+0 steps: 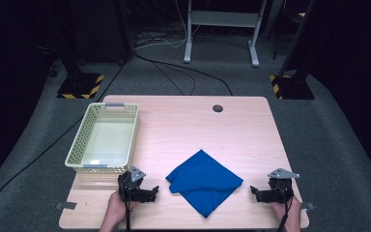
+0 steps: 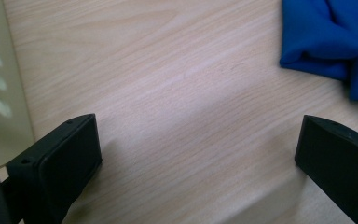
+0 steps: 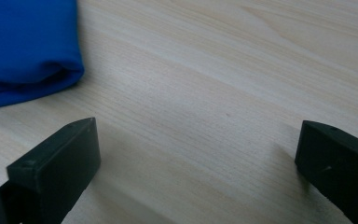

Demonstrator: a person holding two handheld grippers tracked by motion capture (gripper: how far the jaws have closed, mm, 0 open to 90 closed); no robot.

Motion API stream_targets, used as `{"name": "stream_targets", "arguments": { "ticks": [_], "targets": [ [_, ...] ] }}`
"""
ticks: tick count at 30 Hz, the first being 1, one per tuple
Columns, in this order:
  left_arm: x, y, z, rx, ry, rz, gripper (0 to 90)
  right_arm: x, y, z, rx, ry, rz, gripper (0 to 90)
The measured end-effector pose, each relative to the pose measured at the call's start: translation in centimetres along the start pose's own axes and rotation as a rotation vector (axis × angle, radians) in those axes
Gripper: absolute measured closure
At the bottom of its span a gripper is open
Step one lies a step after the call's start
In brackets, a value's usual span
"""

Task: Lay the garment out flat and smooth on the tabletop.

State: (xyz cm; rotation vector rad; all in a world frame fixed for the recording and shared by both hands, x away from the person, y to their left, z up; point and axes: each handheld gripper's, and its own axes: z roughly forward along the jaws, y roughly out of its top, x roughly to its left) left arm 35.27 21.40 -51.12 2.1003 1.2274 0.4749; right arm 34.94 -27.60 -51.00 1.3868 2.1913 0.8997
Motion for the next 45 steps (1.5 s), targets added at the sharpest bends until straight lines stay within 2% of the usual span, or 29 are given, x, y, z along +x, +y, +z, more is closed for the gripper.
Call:
{"name": "stream_targets", "arguments": {
  "ticks": [1, 3, 4, 5, 7, 9, 11, 14, 18, 22, 25, 30, 31, 35, 38, 41, 45],
  "targets": [
    [-0.1, 0.1, 0.0, 0.005, 0.008, -0.011, 0.2, 0.0, 0.0, 0.0, -0.006, -0.022, 0.003, 0.0],
    [-0.1, 0.2, -0.1, 0.023, 0.017, -0.022, 0.2, 0.0, 0.0, -0.1, -0.016, -0.031, 0.006, 0.0],
    [-0.1, 0.4, -0.2, 0.031, 0.013, -0.025, 0.2, 0.0, 0.1, -0.2, -0.032, -0.013, 0.028, 0.0],
    [-0.1, 0.6, -0.3, 0.015, 0.002, -0.031, 0.2, 0.2, 0.2, -0.4, -0.054, 0.026, 0.053, 0.0],
    [-0.4, 1.1, -0.7, -0.034, -0.009, -0.013, 0.2, 1.0, 0.7, -0.6, -0.07, 0.047, 0.054, 0.0],
    [-0.8, 1.8, -0.9, -0.063, -0.007, 0.034, 0.2, 2.1, 1.7, -0.6, -0.079, 0.067, 0.03, 0.0],
    [-1.4, 2.4, -0.7, -0.067, -0.019, 0.072, 0.2, 3.5, 2.8, -0.6, -0.093, 0.077, 0.005, 0.0],
    [-1.9, 3.0, 0.1, -0.056, -0.028, 0.098, 0.2, 5.4, 4.3, -0.2, -0.102, 0.118, -0.026, 0.0],
    [-2.5, 3.6, 1.5, -0.031, -0.035, 0.131, 0.2, 8.5, 6.1, 1.1, -0.086, 0.153, -0.085, 0.0],
    [-2.9, 3.9, 2.8, 0.002, -0.06, 0.141, 0.6, 11.4, 7.2, 3.1, -0.028, 0.185, -0.154, 0.1],
    [-2.9, 3.9, 3.2, 0.004, -0.075, 0.128, 0.8, 12.9, 7.3, 4.5, 0.016, 0.191, -0.194, 1.0],
    [-2.6, 3.5, 3.2, -0.005, -0.101, 0.108, 1.1, 13.7, 6.5, 5.8, 0.041, 0.18, -0.216, 1.7],
    [-2.6, 3.3, 3.3, -0.012, -0.109, 0.095, 1.2, 13.8, 6.3, 5.8, 0.032, 0.176, -0.22, 2.3],
    [-2.9, 3.0, 2.9, -0.015, -0.105, 0.102, 1.5, 13.8, 6.0, 5.4, 0.033, 0.179, -0.229, 3.3],
    [-2.7, 3.0, 2.9, -0.015, -0.125, 0.098, 1.5, 13.8, 6.0, 5.0, 0.025, 0.163, -0.227, 3.5],
    [-2.7, 2.9, 2.8, -0.024, -0.137, 0.095, 1.1, 14.4, 6.5, 4.4, -0.004, 0.18, -0.22, 4.2],
    [-2.6, 2.8, 2.6, -0.044, -0.146, 0.095, 1.1, 15.9, 7.5, 4.3, -0.012, 0.216, -0.249, 9.0]
  ]
}}
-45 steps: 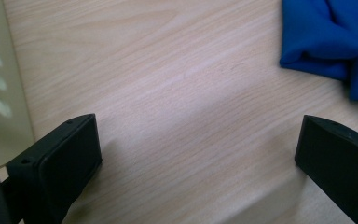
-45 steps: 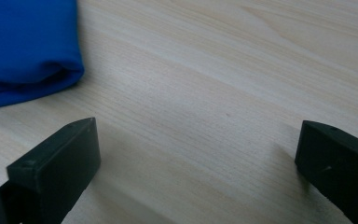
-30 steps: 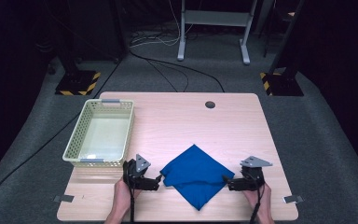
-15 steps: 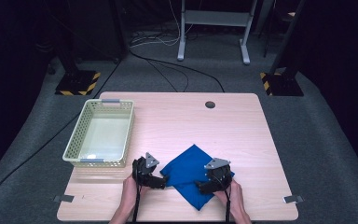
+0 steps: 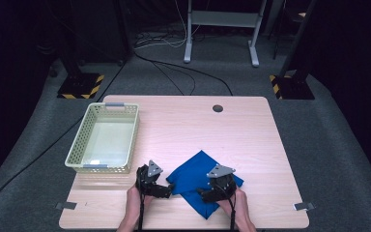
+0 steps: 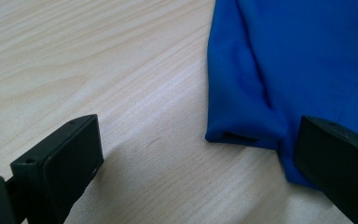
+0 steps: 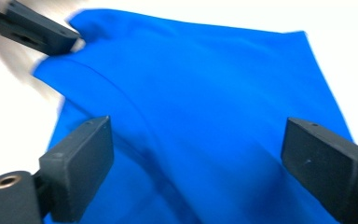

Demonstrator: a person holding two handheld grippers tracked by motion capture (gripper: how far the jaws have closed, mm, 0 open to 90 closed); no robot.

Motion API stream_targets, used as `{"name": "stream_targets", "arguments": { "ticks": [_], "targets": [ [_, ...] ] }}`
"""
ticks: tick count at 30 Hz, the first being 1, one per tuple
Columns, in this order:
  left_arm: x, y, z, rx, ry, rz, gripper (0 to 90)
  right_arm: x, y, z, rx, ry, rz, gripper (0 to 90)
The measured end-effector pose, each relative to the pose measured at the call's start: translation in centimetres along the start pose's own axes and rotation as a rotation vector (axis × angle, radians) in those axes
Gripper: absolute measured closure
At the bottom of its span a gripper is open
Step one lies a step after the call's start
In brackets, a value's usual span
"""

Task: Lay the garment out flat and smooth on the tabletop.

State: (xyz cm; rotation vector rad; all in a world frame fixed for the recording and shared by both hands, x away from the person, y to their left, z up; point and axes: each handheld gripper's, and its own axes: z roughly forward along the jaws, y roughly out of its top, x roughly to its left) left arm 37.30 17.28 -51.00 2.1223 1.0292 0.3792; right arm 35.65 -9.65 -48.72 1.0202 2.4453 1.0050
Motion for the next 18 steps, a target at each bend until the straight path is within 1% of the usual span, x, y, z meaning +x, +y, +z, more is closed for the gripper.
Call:
{"name": "stream_targets", "arguments": {
  "ticks": [2, 5, 8, 10, 11, 13, 14, 16, 18],
  "targets": [
    [0.0, -0.1, -0.1, -0.008, -0.003, -0.002, 1.1, 0.7, 0.4, 0.5, 0.004, 0.023, -0.009, 13.1],
    [0.0, -0.1, -0.2, -0.02, -0.004, -0.003, 1.1, 1.6, 0.9, 1.5, 0.019, 0.039, -0.025, 16.6],
    [0.1, -0.2, -0.4, -0.04, -0.007, -0.01, 1.2, 2.4, 1.3, 2.1, 0.024, 0.049, -0.038, 26.0],
    [0.2, -0.3, -0.5, -0.052, -0.008, -0.017, 1.3, 2.7, 1.6, 2.2, 0.011, 0.047, -0.053, 36.7],
    [0.2, -0.3, -0.5, -0.055, -0.007, -0.022, 1.6, 2.8, 1.7, 2.2, 0.01, 0.046, -0.057, 39.9],
    [0.2, -0.3, -0.5, -0.062, -0.002, -0.031, 1.9, 2.9, 1.9, 2.3, 0.01, 0.048, -0.051, 50.9],
    [0.2, -0.3, -0.5, -0.062, 0.004, -0.032, 1.9, 2.9, 2.0, 2.3, 0.013, 0.047, -0.054, 55.0],
    [0.2, -0.3, -0.5, -0.056, 0.004, -0.03, 2.0, 2.9, 2.0, 2.3, 0.013, 0.035, -0.057, 67.4],
    [0.2, -0.3, -0.5, -0.057, 0.005, -0.026, 2.1, 2.8, 2.1, 2.2, 0.002, 0.041, -0.043, 76.7]
  ]
}}
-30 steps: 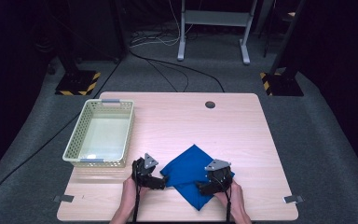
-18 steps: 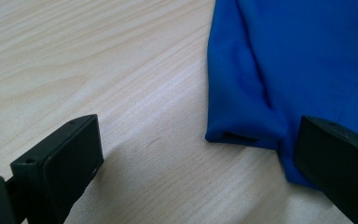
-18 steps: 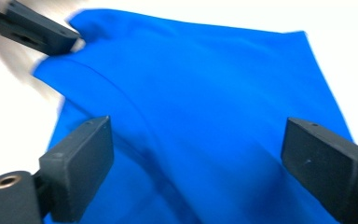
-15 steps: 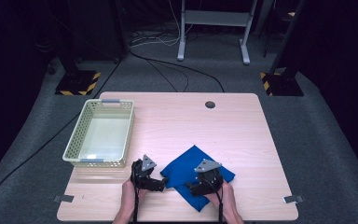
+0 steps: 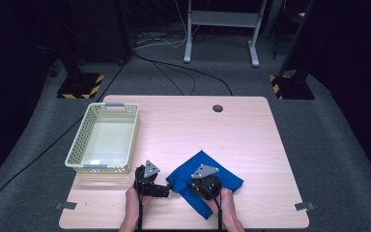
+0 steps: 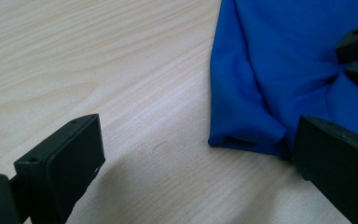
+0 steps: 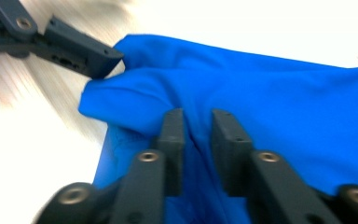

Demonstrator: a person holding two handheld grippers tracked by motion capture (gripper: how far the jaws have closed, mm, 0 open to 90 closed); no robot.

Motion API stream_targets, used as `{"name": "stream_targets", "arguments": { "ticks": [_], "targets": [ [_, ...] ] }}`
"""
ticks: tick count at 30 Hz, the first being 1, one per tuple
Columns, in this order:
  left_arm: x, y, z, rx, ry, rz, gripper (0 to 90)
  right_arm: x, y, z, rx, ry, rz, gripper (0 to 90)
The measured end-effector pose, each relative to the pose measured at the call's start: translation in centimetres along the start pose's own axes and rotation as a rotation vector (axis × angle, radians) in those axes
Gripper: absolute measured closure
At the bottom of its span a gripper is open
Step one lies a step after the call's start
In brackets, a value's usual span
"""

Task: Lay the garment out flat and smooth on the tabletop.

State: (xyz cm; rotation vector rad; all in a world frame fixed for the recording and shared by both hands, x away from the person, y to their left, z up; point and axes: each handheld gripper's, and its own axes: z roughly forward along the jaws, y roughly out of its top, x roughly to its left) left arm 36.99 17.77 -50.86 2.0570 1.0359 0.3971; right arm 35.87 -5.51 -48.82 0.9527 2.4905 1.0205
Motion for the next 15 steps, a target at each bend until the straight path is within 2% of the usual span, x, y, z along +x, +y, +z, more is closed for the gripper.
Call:
{"name": "stream_targets", "arguments": {
  "ticks": [4, 15],
  "targets": [
    [-0.2, 0.0, 0.1, 0.009, 0.003, 0.018, 2.2, -0.3, 0.1, -0.4, -0.021, 0.003, 0.025, 87.0],
    [-0.3, 0.3, 0.3, -0.033, 0.0, 0.01, 2.9, -2.6, 0.2, -2.4, -0.097, -0.046, 0.079, 88.4]
  ]
}}
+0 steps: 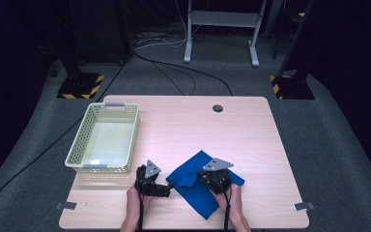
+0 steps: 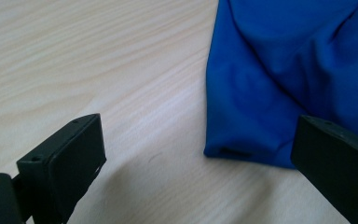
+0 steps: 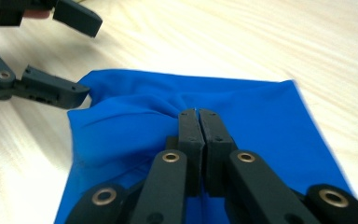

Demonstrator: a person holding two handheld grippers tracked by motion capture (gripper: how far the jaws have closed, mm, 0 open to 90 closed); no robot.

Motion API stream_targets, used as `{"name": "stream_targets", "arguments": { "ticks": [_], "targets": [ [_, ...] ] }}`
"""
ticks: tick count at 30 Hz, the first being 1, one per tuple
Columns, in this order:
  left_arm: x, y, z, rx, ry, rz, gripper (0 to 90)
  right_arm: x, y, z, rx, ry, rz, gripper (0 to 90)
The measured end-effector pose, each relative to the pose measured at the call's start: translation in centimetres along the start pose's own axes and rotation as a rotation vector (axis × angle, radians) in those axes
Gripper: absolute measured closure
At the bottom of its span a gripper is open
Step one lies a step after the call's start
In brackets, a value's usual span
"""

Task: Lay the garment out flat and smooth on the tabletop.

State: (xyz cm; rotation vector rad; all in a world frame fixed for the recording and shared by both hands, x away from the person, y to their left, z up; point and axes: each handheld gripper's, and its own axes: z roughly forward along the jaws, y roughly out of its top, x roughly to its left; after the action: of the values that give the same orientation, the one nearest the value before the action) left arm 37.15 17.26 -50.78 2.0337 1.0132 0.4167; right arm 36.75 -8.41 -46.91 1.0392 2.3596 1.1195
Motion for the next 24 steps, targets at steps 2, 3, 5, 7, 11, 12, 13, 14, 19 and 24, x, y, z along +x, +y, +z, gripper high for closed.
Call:
{"name": "stream_targets", "arguments": {
  "ticks": [2, 3, 5, 7, 11, 12, 13, 14, 19, 24],
  "targets": [
    [-0.2, 0.4, 0.4, -0.028, -0.018, -0.026, 3.6, -0.3, 0.2, -0.2, -0.004, -0.01, -0.001, 88.4],
    [-0.3, 0.6, 0.8, -0.012, -0.009, -0.019, 3.8, -0.5, 0.2, -0.4, -0.009, -0.017, -0.002, 88.4],
    [-0.9, 0.9, 1.4, 0.024, 0.024, 0.02, 3.7, -0.8, 0.3, -0.6, -0.013, -0.024, 0.011, 88.4],
    [-1.3, 1.1, 1.7, 0.06, 0.035, 0.057, 3.7, -1.2, 0.4, -1.0, -0.018, -0.035, 0.019, 88.4],
    [-1.5, 1.1, 1.9, 0.092, 0.05, 0.069, 5.1, -2.1, 0.4, -1.4, -0.015, -0.068, 0.024, 88.4],
    [-1.5, 1.1, 1.9, 0.094, 0.048, 0.065, 5.3, -2.4, 0.3, -1.4, -0.012, -0.079, 0.03, 88.4],
    [-1.5, 1.1, 1.9, 0.095, 0.047, 0.061, 5.3, -2.8, 0.1, -1.3, 0.0, -0.097, 0.032, 88.4],
    [-1.4, 1.1, 1.9, 0.096, 0.046, 0.061, 5.3, -3.1, -0.2, -1.1, 0.017, -0.114, 0.032, 88.3],
    [-1.5, 1.1, 1.9, 0.095, 0.045, 0.063, 5.6, -4.5, -1.4, -0.6, 0.088, -0.143, 0.057, 74.1],
    [-1.5, 1.1, 1.9, 0.094, 0.046, 0.065, 5.9, -4.9, -1.2, -2.6, 0.045, -0.109, 0.104, 58.5]
  ]
}}
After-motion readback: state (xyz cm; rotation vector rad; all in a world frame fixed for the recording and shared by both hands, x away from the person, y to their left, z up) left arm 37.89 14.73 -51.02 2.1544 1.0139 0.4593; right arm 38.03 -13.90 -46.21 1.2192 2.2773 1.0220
